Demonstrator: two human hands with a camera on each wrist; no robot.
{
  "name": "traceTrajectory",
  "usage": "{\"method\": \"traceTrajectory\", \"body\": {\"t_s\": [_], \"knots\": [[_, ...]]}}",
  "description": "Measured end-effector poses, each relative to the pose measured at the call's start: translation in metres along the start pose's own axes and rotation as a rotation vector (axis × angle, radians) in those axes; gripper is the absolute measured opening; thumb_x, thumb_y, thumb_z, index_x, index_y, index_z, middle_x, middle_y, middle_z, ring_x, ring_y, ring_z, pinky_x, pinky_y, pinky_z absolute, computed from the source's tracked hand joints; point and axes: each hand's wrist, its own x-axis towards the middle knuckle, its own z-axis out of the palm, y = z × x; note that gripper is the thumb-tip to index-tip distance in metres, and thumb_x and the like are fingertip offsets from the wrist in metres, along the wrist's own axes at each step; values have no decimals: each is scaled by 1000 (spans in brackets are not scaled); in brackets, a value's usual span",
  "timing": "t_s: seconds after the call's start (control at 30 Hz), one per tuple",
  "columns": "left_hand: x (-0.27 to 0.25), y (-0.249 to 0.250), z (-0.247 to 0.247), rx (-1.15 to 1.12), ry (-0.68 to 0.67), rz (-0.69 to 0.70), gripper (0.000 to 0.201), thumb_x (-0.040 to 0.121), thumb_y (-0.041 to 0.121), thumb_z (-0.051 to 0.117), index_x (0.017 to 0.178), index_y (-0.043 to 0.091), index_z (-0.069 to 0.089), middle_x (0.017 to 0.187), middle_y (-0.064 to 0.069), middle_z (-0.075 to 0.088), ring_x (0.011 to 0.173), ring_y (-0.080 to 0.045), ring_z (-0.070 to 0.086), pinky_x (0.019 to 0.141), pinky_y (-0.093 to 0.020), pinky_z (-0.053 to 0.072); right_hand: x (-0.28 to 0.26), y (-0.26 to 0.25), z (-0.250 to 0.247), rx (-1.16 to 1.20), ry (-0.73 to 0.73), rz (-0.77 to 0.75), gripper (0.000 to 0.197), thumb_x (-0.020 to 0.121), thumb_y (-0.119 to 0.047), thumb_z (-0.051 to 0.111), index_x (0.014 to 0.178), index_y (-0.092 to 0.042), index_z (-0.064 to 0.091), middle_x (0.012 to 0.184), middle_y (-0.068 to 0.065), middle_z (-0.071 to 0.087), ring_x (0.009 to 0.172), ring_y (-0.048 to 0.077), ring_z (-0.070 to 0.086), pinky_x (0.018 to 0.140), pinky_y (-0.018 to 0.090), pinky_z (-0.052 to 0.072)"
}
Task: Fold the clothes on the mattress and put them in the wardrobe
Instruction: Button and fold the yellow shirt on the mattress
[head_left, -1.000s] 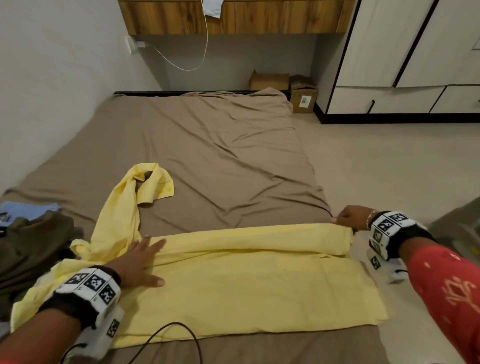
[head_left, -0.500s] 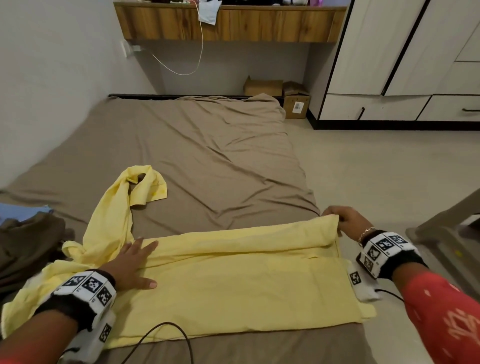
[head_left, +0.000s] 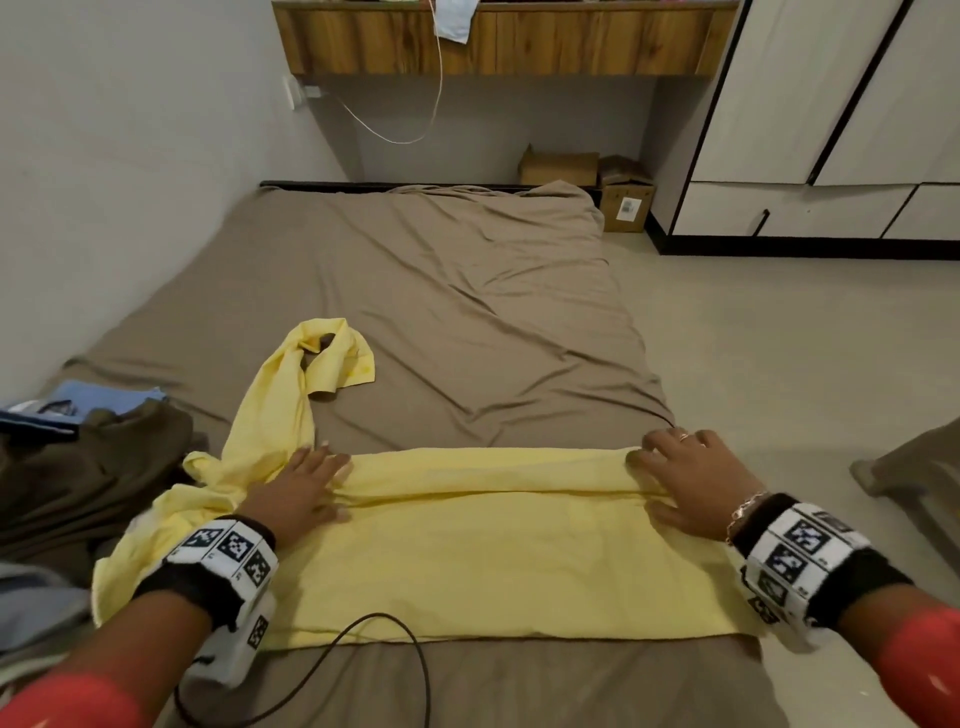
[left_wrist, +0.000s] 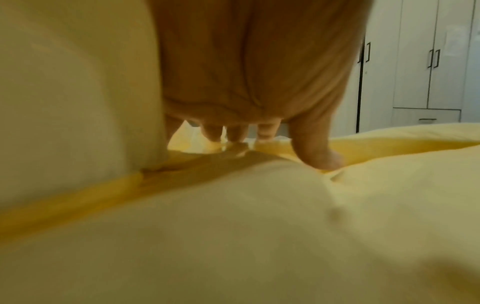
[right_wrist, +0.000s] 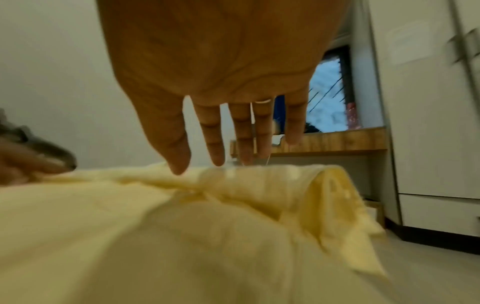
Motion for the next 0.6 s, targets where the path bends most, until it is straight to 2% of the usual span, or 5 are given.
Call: {"method": "traceTrajectory", "body": {"t_s": [0.27, 0.37, 0.43, 0.5, 0.6], "knots": [[-30, -7, -11, 301, -46, -23, 46, 98, 20, 38, 139, 38, 28, 156, 4, -17, 144, -25, -14, 106, -63, 21, -6, -6, -10, -190, 50, -22, 44, 29, -2, 88, 65, -14, 65, 54, 3, 57, 45, 26, 56, 53, 42, 49], [-41, -7, -9, 430, 188, 100, 34, 86, 16, 61, 118, 27, 56, 152, 2, 26, 142, -27, 21, 95, -64, 36, -18, -6, 3, -226, 6, -73, 47, 25, -2, 88, 65, -15, 67, 52, 3, 57, 43, 25, 56, 51, 42, 49], [-47, -12, -8, 575, 317, 179, 35, 51, 8, 86, 80, 18, 69, 105, -6, 69, 111, -30, 61, 74, -62, 50, -21, -5, 8, -182, -32, -40, 50, 23, -2, 88, 67, -15, 68, 51, 5, 56, 41, 23, 54, 48, 41, 49], [-48, -12, -4, 573, 337, 201, 37, 38, 7, 89, 67, 16, 69, 76, -7, 67, 84, -30, 69, 69, -57, 52, -23, -3, 12, -126, -53, -9, 51, 23, -3, 89, 68, -15, 67, 50, 4, 55, 39, 22, 53, 46, 39, 47], [-59, 1, -6, 686, 145, 235, 29, 83, 18, 63, 111, 17, 62, 111, -9, 59, 103, -29, 57, 92, -50, 40, -26, -18, 11, -139, -199, -5, 57, 35, -18, 91, 83, -19, 60, 59, 2, 59, 47, 20, 56, 48, 37, 49]]}}
